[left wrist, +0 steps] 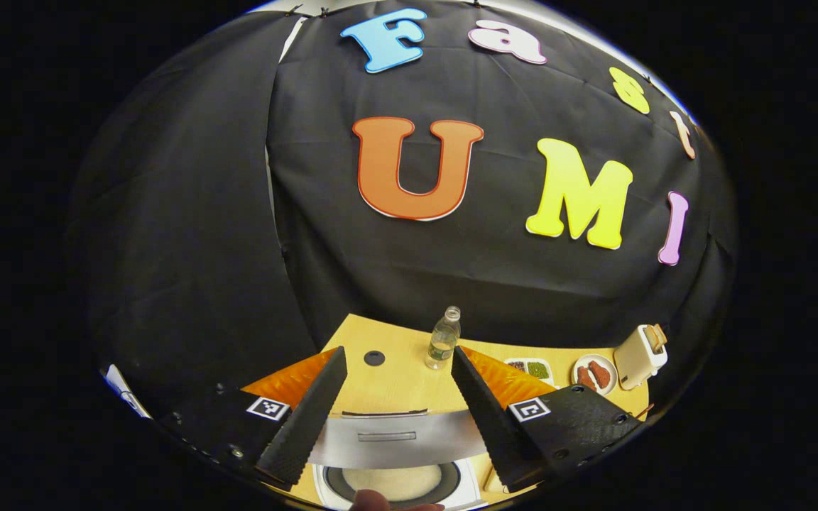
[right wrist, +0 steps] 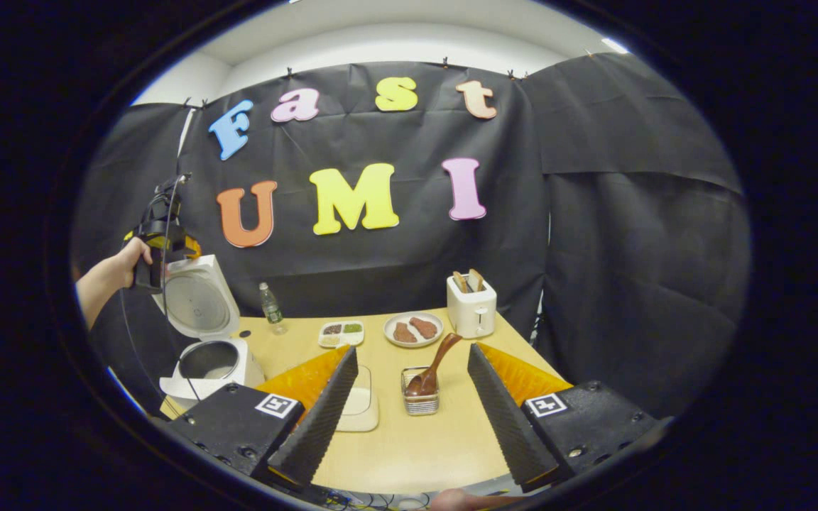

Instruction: Close the left gripper, press the button to open the rice cooker; take a wooden spoon from the chopstick holder with the right hand, scoop a spoonful of rice and pour it into the rice cooker, then put the wooden spoon back into the chopstick holder.

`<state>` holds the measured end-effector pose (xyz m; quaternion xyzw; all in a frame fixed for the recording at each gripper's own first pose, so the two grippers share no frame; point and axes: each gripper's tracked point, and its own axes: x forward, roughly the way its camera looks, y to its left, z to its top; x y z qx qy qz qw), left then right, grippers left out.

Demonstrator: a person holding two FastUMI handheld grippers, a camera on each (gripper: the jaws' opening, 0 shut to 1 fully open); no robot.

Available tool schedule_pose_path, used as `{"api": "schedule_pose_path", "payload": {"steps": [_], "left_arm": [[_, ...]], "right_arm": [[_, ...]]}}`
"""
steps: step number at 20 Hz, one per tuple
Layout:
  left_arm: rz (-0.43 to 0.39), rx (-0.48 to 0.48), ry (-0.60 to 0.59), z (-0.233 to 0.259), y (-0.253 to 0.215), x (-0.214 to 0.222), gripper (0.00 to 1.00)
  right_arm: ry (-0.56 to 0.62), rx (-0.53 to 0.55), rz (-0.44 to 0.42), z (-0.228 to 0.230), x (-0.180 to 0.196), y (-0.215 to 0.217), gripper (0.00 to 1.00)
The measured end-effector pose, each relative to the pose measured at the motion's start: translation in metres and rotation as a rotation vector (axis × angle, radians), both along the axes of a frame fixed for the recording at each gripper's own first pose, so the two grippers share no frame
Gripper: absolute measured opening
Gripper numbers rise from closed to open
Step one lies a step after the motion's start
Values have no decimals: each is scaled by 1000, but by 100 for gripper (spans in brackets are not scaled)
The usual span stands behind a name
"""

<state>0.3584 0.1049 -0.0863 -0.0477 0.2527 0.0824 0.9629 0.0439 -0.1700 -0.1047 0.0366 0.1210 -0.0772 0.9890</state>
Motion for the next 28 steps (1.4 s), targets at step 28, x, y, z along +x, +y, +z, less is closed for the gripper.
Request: {"api": "schedule_pose_path", "payload": {"steps": [28], "left_arm": [[-49,33,280,-174,-58,-168,98]], "right_arm": [[23,149,-23,-33,-23,-21,100]]}}
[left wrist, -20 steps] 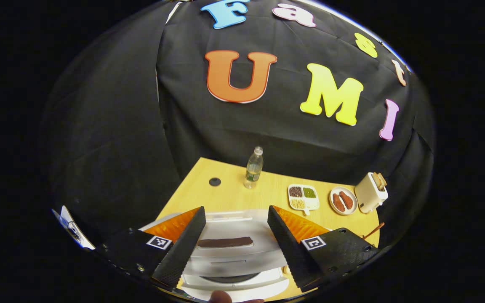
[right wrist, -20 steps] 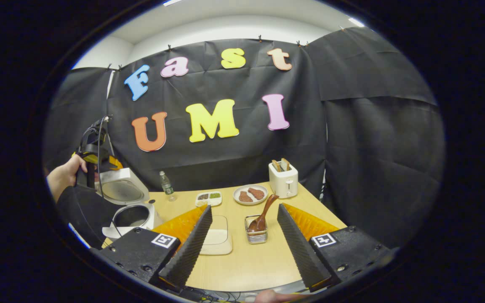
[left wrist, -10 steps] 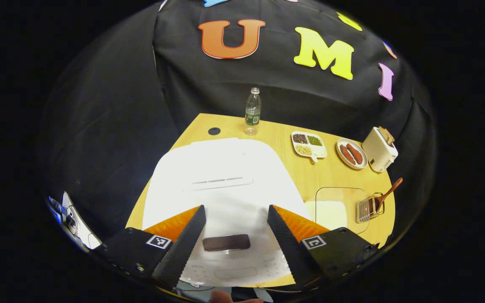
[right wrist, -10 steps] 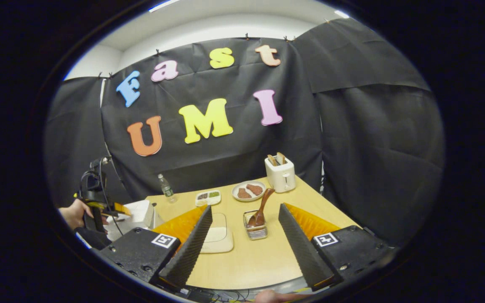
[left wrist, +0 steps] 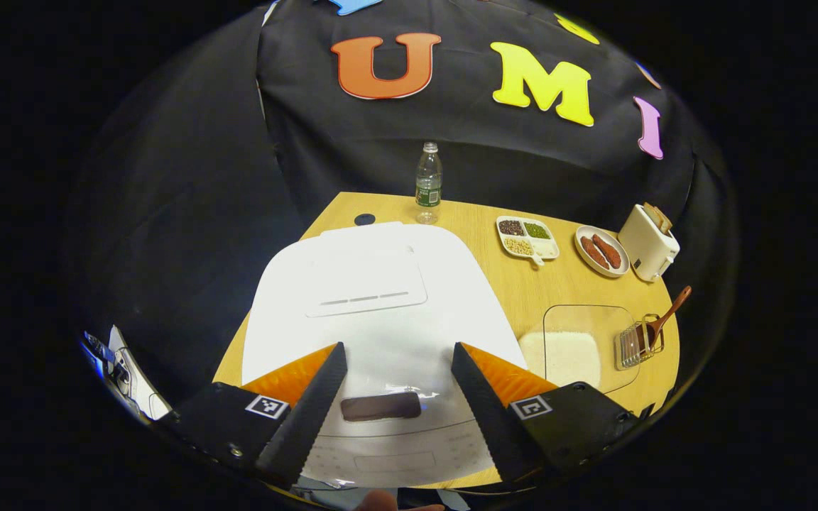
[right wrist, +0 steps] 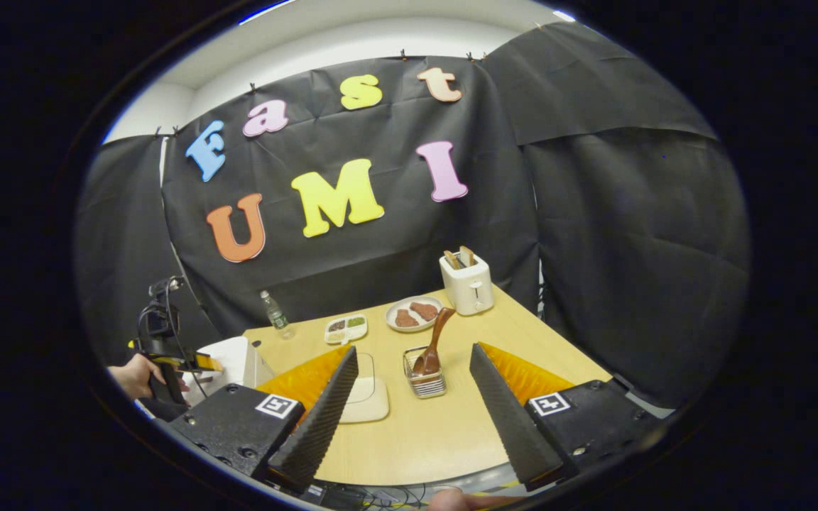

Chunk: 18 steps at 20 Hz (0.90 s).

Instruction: Close the left gripper, press the button to open the rice cooker; take a wooden spoon from the chopstick holder with the right hand, scoop a spoonful of rice and pour it into the rice cooker, then put the wooden spoon back into the chopstick holder.

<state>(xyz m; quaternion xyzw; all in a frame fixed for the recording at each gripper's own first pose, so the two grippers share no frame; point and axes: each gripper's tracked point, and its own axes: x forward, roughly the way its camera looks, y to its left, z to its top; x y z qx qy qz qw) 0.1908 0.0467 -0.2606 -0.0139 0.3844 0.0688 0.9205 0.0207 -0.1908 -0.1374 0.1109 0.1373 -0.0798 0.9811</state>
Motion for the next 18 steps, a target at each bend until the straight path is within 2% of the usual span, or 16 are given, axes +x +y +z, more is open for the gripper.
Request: {"api": "schedule_pose_path", "payload": {"steps": [6,10,14,18], "left_arm": [[-6,18,-51,-3,-1,-2,99],[-4,15,-35,-4,-1,-3,99],[0,16,-57,-4,-1,-3,100],[9,10,-80,-3,0,-4,100]], "right_arm": [[6,-7,19,0,9,3,100],[9,11,15,-10,13,2,99],[63,43,35,-28,24,12,99],[57,19,88,-22,34,35,100]]}}
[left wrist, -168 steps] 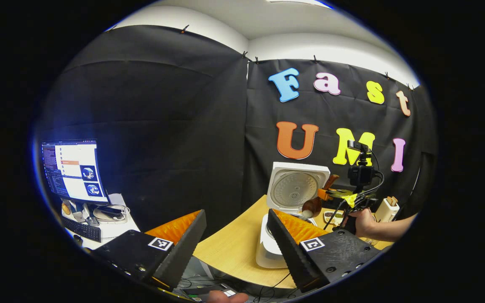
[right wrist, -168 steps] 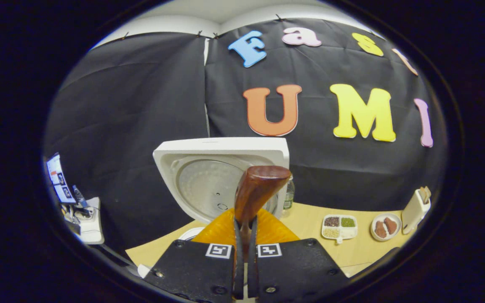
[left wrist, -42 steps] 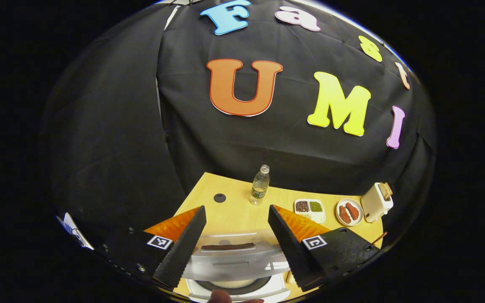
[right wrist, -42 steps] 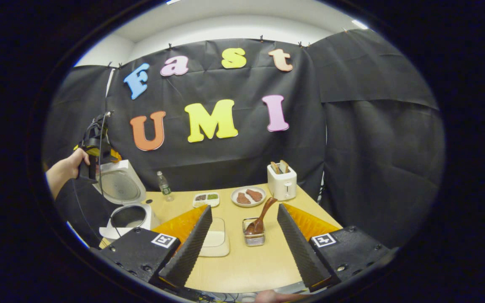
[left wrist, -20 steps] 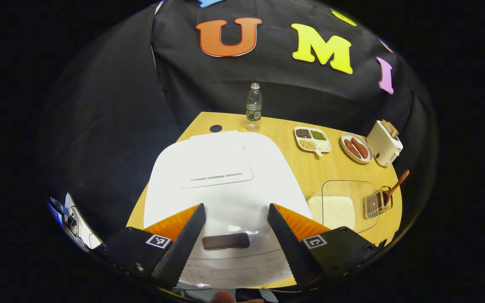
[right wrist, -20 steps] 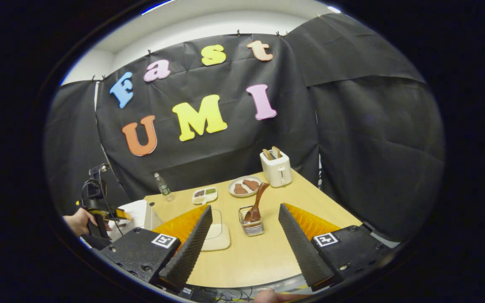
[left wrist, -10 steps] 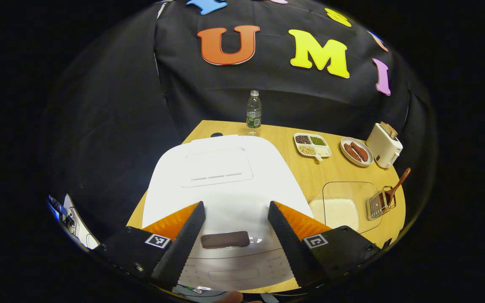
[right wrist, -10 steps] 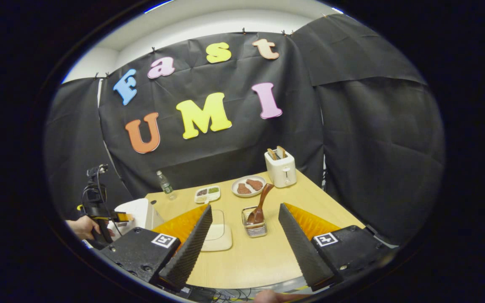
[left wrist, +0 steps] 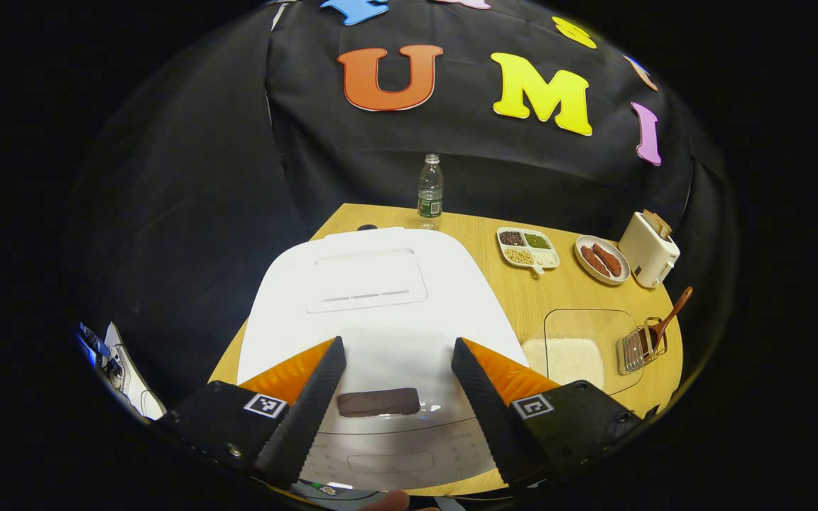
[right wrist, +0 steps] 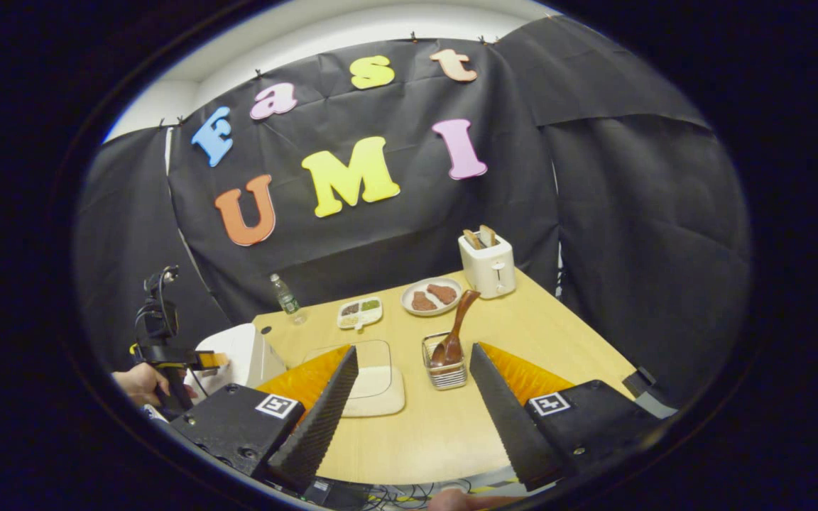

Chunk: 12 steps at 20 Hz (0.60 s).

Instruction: Close the left gripper, press the button to open the rice cooker; take a wooden spoon from the chopstick holder with the right hand, scoop a spoonful of rice and pour it into the rice cooker, then put the wooden spoon back into the chopstick holder.

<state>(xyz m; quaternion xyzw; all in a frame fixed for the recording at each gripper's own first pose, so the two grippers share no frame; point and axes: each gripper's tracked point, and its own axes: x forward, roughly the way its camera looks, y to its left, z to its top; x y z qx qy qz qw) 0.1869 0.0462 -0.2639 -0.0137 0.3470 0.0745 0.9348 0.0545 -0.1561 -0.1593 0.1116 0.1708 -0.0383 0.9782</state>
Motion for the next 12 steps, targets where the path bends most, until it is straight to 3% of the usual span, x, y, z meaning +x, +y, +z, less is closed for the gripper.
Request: {"api": "schedule_pose_path", "payload": {"steps": [3,5,9,12], "left_arm": [[-9,31,-67,5,1,4,98],[20,-13,-127,18,-2,8,97],[78,-103,-288,70,0,5,95],[44,-72,-432,124,-9,-11,95]], "right_arm": [[-11,-9,45,4,6,18,100],[-23,-25,74,13,8,28,100],[-72,-71,88,32,10,37,99],[-116,-109,93,49,12,43,99]]}}
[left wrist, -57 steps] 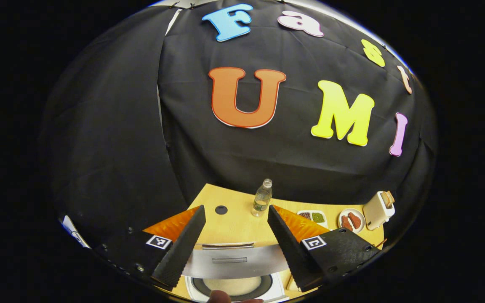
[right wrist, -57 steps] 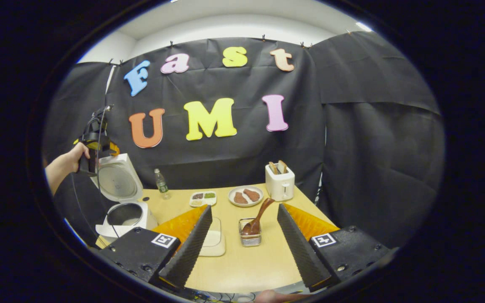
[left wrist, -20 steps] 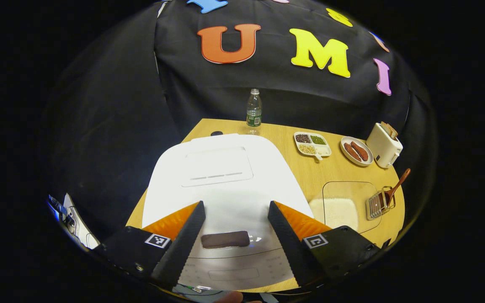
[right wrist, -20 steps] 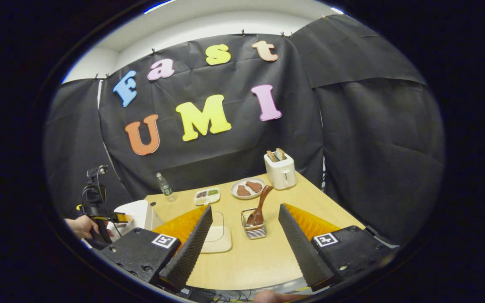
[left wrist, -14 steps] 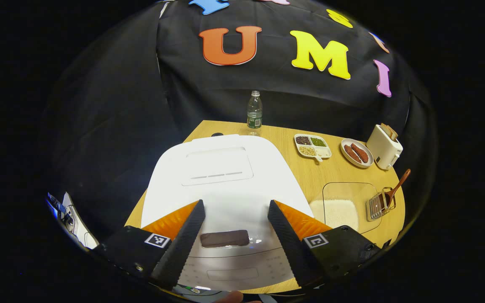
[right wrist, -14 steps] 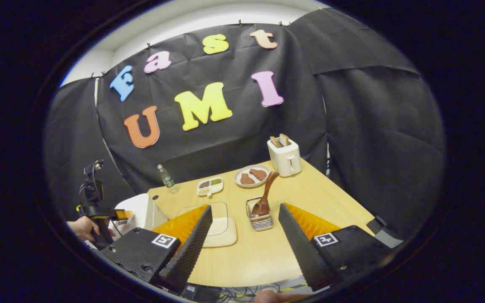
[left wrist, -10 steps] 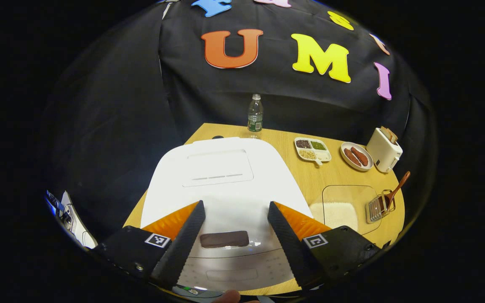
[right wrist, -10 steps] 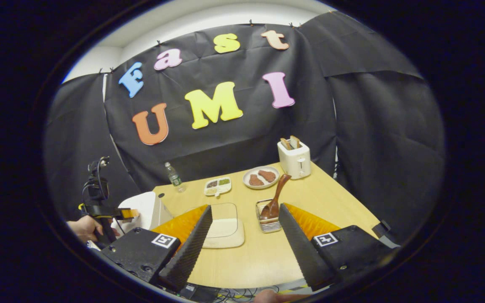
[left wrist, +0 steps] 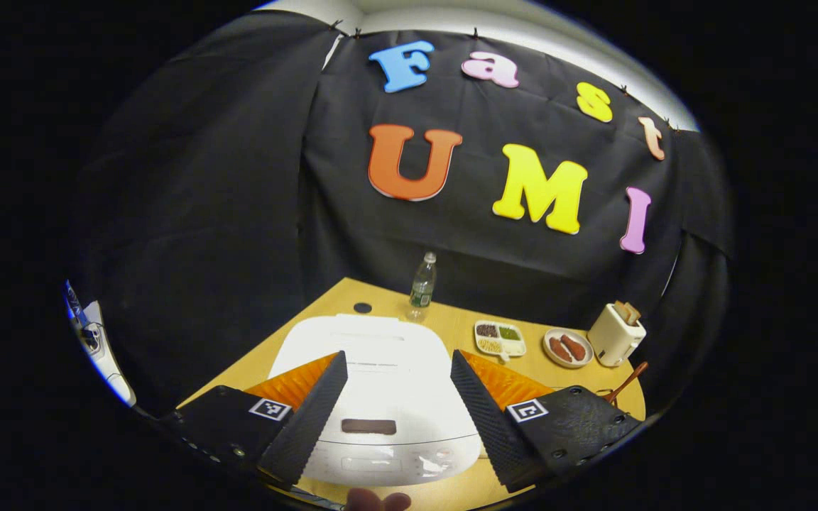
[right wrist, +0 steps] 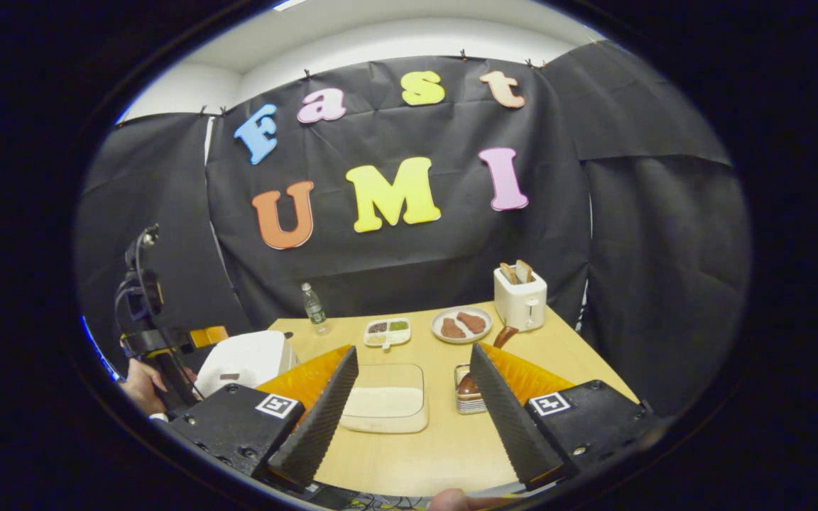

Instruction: Close the left gripper, press the button to open the rice cooker; take a wooden spoon from the chopstick holder with the right hand, scoop a spoonful of rice and pour it into the rice cooker, then put the wooden spoon back into the chopstick holder.

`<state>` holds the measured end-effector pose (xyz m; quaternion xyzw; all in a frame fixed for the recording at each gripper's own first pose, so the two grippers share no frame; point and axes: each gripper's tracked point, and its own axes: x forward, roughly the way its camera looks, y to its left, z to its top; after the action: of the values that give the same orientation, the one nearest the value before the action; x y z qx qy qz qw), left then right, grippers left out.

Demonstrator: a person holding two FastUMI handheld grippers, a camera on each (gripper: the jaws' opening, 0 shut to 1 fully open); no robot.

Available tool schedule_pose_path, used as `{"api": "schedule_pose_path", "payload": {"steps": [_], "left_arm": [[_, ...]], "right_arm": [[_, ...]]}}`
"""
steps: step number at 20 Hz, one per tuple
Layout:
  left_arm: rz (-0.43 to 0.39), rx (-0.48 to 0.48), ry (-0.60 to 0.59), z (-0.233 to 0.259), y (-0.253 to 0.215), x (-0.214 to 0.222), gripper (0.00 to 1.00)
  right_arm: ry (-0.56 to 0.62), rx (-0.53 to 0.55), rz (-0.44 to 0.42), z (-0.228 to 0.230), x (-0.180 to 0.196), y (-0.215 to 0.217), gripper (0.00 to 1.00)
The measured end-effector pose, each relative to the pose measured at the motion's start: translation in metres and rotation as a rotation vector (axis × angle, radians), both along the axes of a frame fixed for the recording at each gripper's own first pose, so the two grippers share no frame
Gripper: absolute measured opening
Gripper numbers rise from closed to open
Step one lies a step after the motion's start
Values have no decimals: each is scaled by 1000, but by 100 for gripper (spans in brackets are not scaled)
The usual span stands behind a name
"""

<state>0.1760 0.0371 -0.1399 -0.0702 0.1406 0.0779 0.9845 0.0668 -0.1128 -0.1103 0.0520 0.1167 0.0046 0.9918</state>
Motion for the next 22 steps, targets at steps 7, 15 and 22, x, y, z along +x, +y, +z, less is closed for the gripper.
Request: {"api": "schedule_pose_path", "payload": {"steps": [7,15,22], "left_arm": [[-141,108,-222,103,-48,-61,94],[-228,100,-278,129,-88,-131,94],[-226,88,-311,133,-80,-156,94]], "right_arm": [[-126,-67,35,46,-8,28,100],[-210,-40,28,85,-27,46,100],[-242,-81,50,93,-53,65,100]]}}
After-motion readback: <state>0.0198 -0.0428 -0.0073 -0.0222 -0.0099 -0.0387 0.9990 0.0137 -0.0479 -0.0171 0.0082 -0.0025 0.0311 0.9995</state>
